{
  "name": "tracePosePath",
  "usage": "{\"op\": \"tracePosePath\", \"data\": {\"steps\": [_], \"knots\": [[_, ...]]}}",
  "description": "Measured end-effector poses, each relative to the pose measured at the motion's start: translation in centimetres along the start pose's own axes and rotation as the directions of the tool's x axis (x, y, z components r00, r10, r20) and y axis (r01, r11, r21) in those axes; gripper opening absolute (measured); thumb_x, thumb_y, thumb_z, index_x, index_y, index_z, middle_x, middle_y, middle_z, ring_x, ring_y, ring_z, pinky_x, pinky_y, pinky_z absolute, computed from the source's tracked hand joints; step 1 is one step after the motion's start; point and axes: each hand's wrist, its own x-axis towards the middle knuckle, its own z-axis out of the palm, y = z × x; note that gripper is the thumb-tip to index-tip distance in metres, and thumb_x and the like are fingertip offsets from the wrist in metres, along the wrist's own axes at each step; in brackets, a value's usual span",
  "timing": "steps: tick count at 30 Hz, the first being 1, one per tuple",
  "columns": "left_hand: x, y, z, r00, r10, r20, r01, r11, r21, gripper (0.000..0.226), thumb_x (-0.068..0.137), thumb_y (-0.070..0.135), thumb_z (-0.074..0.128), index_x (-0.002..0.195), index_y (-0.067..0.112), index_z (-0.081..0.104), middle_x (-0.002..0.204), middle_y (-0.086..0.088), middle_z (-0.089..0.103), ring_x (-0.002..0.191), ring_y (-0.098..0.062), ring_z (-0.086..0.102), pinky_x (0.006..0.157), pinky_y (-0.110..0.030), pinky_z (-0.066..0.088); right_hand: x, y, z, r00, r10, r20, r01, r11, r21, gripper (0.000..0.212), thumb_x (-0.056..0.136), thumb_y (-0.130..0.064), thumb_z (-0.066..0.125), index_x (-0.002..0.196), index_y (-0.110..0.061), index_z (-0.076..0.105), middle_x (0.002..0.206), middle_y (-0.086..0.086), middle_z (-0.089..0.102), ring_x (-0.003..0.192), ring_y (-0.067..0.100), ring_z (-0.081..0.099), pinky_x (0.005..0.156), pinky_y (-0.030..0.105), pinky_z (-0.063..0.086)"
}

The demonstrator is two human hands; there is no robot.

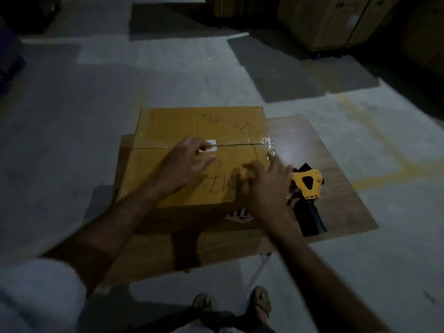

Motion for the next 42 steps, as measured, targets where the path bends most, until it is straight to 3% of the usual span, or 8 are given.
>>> {"op": "tracePosePath", "data": {"steps": [5,10,15,20,25,34,38,42], "knots": [[6.8,-5.0,-2.0,0.955,-0.23,0.188,0.163,0.935,0.315,0.103,0.076,0.092,0.056,0.155,0.027,0.04,0.157,-0.002,0.035,0.144,-0.027,0.033,0.114,-0.048,0.032,-2.0,-0.7,3.6,0.978,-0.147,-0.151,0.17,0.973,0.157,0.031,0.089,-0.044,0.057,0.11,-0.025,0.071,0.135,0.002,0.062,0.125,0.023,0.054,0.101,0.045,0.045],[10.3,-7.2,-3.2,0.916,-0.281,0.286,0.159,0.91,0.382,0.121,0.061,0.106,0.044,0.159,0.038,0.024,0.172,-0.007,0.012,0.159,-0.026,0.007,0.128,-0.049,0.002,3.1,4.5,2.8,0.95,-0.261,-0.169,0.287,0.945,0.157,0.036,0.082,-0.045,0.058,0.106,-0.023,0.074,0.119,-0.008,0.07,0.104,0.012,0.059,0.075,0.026,0.045],[10.5,-8.7,-3.6,0.913,-0.365,0.18,0.252,0.854,0.455,0.122,0.052,0.111,0.042,0.144,0.031,0.033,0.144,-0.011,0.037,0.135,-0.034,0.038,0.115,-0.05,0.032,8.0,6.5,2.5,0.924,-0.352,-0.149,0.372,0.916,0.147,0.042,0.083,-0.037,0.053,0.114,-0.015,0.071,0.124,0.003,0.065,0.112,0.023,0.06,0.089,0.04,0.049],[7.6,-9.1,-4.0,0.804,-0.594,0.013,0.507,0.697,0.507,0.151,0.039,0.117,0.027,0.156,0.021,0.023,0.152,-0.023,0.032,0.137,-0.046,0.036,0.111,-0.06,0.033,9.2,4.0,2.7,0.964,0.226,-0.142,-0.185,0.949,0.254,0.036,0.102,-0.038,0.053,0.137,-0.029,0.058,0.145,0.02,0.045,0.135,0.038,0.045,0.109,0.053,0.041],[4.4,-9.2,-3.8,0.737,-0.672,0.07,0.563,0.669,0.485,0.153,0.045,0.115,0.023,0.164,0.021,0.005,0.167,-0.021,0.019,0.151,-0.046,0.02,0.118,-0.064,0.023,3.7,-1.4,4.4,0.961,0.248,0.125,-0.275,0.91,0.31,0.071,0.095,-0.072,0.048,0.157,-0.048,0.022,0.144,0.013,0.037,0.125,0.036,0.051,0.096,0.052,0.052],[0.8,-9.4,-3.6,0.871,-0.479,0.113,0.379,0.799,0.466,0.126,0.058,0.109,0.023,0.163,0.043,-0.003,0.164,-0.024,0.016,0.148,-0.047,0.024,0.118,-0.059,0.023,2.1,-2.3,3.6,0.98,0.196,0.036,-0.199,0.937,0.288,0.081,0.091,-0.075,0.051,0.159,-0.04,0.022,0.145,0.014,0.037,0.13,0.037,0.047,0.1,0.055,0.052],[0.9,-8.5,-4.2,0.835,-0.519,0.181,0.419,0.814,0.401,0.126,0.057,0.107,0.041,0.161,0.051,-0.004,0.168,-0.023,0.003,0.153,-0.05,0.011,0.122,-0.062,0.014,2.2,-2.5,3.1,0.98,0.179,0.084,-0.194,0.954,0.228,0.083,0.089,-0.079,0.051,0.156,-0.04,0.022,0.142,0.017,0.038,0.128,0.041,0.048,0.1,0.058,0.051],[-1.1,-8.3,-5.5,0.875,-0.333,0.351,0.261,0.936,0.235,0.108,0.059,0.099,0.061,0.154,0.061,0.025,0.173,0.002,-0.002,0.158,-0.035,-0.006,0.124,-0.067,0.006,2.2,-2.9,2.5,0.999,0.037,0.002,-0.037,0.996,0.078,0.058,0.095,-0.066,0.057,0.139,-0.029,0.053,0.162,0.019,0.023,0.149,0.041,0.024,0.121,0.059,0.028]]}}
